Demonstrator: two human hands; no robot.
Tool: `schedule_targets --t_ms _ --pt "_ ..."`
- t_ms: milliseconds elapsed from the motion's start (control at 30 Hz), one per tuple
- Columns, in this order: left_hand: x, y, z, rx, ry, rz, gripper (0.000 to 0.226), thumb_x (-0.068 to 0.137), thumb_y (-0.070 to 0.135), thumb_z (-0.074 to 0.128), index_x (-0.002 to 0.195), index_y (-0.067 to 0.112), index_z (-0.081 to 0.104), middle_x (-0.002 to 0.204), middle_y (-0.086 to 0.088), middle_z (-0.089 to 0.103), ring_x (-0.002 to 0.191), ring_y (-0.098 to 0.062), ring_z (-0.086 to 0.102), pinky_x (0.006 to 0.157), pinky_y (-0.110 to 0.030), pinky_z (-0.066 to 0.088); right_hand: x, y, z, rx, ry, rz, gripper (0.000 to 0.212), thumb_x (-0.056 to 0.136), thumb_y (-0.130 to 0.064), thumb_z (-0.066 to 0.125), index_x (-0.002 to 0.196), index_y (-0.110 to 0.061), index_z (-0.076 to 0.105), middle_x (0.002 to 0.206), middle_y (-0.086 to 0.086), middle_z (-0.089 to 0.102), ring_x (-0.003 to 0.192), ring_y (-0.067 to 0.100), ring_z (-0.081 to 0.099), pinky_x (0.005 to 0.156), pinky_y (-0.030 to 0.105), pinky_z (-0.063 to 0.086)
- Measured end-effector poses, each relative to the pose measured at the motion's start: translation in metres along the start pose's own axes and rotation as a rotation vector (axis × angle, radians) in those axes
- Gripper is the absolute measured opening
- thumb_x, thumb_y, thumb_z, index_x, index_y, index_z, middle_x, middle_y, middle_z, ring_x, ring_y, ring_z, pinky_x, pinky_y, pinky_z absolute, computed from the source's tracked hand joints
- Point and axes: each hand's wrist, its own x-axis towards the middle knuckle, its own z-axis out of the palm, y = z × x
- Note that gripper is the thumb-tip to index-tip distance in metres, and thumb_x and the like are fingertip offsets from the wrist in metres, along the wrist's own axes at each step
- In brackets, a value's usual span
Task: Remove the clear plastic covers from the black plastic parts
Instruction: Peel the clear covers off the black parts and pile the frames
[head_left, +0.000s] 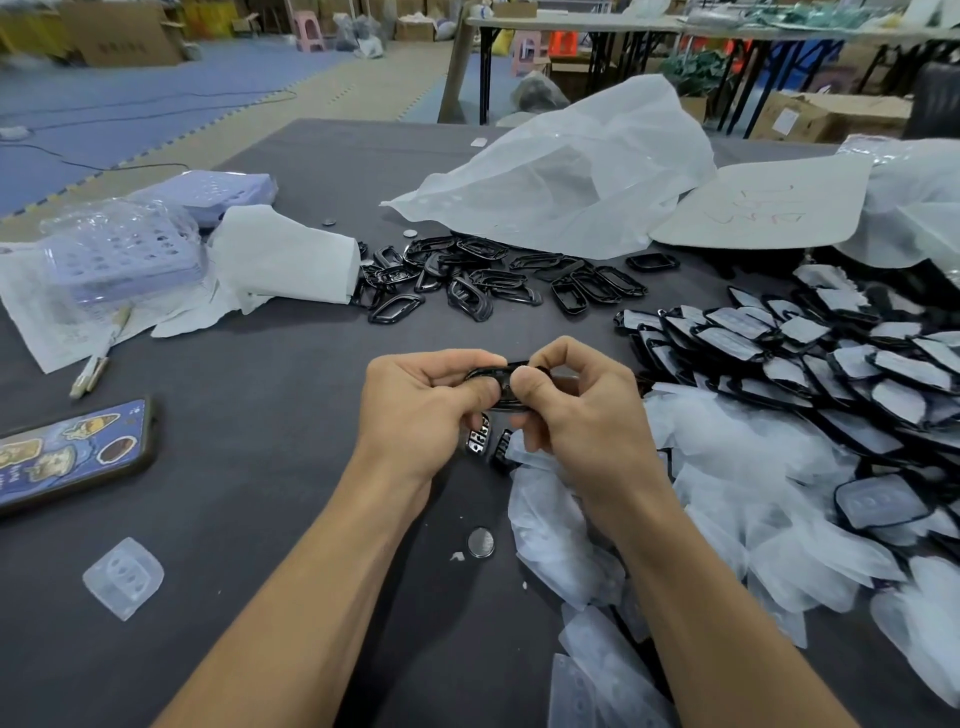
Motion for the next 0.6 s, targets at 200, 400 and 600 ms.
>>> schedule_targets --t_ms 200,400,600 --pt "-0.0005 -0.0002 -0.0024 0.080 -0.018 0.009 0.030 0.079 -0.009 0.076 0.077 0.021 0.082 0.060 -0.003 0.071 0.045 -0.009 0.051 0.047 -0.017 0.043 0.0005 -0.0064 -0.0022 0.106 -0.057 0.119 0.023 0.093 0.007 0.063 0.073 -0.005 0.064 0.051 0.009 0.060 0.039 0.014 0.051 0.041 0.018 0.040" --pt "-0.0042 -0.0014 -0.0003 0.165 -0.040 0.055 0.030 0.071 0.010 0.076 0.079 0.038 0.083 0.079 0.005 0.080 0.070 -0.006 0.075 0.067 -0.017 0.055 0.0017 -0.0042 -0.0043 -0.010 0.010 0.164 0.027 0.088 0.005 0.069 0.067 -0.011 0.062 0.060 0.023 0.065 0.039 0.015 0.054 0.039 0.019 0.039" --pt "-0.0022 -0.0040 0.0007 0.288 0.062 0.090 0.052 0.078 0.000 0.081 0.072 0.052 0.079 0.079 0.017 0.079 0.079 -0.009 0.078 0.078 -0.031 0.062 -0.0009 -0.0042 -0.0022 -0.048 -0.030 0.116 0.021 0.089 0.004 0.063 0.073 -0.009 0.064 0.048 0.007 0.059 0.039 0.013 0.054 0.040 0.018 0.040"
